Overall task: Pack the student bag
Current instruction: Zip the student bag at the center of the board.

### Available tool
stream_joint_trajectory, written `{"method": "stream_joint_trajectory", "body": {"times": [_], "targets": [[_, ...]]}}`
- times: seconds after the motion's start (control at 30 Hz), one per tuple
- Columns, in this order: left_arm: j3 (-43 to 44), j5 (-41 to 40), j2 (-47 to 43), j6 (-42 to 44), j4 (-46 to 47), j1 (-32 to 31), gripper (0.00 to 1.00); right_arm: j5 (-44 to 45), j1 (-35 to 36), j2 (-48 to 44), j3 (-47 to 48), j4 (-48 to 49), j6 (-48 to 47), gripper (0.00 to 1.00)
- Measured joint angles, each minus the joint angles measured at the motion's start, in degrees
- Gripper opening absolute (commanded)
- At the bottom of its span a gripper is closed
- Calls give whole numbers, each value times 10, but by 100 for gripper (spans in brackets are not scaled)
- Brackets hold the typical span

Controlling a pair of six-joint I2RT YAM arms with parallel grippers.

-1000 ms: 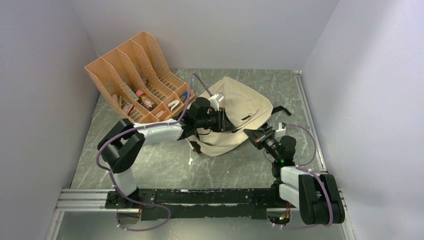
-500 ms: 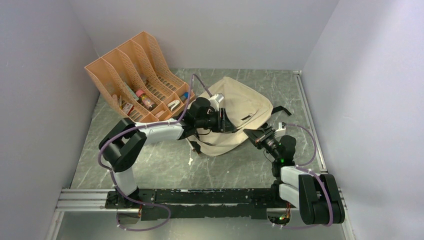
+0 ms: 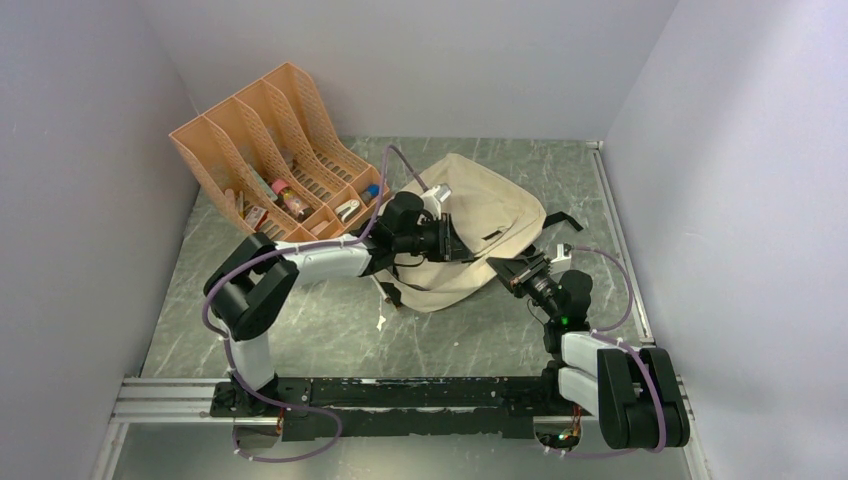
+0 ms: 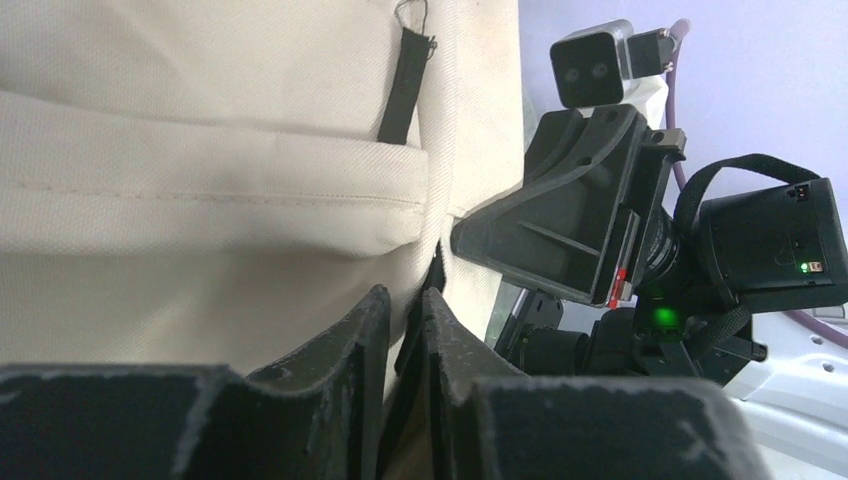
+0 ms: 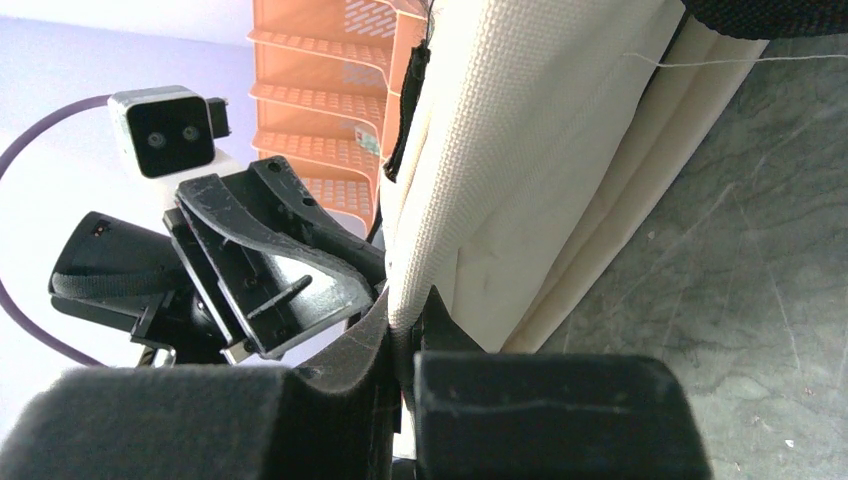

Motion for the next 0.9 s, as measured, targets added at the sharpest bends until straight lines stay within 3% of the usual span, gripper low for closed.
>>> {"method": "stream_joint_trajectory", "body": {"times": [0.17, 0.63, 0.9], "targets": [[9, 2, 2, -2, 3, 0, 5, 0, 0, 0, 0, -1, -1, 0], [11, 5, -11, 40, -33, 1, 5, 1, 0, 0, 7, -32, -19, 0], [44, 5, -29, 137, -155, 2, 5, 2, 0, 0, 31, -82, -40, 0]]}}
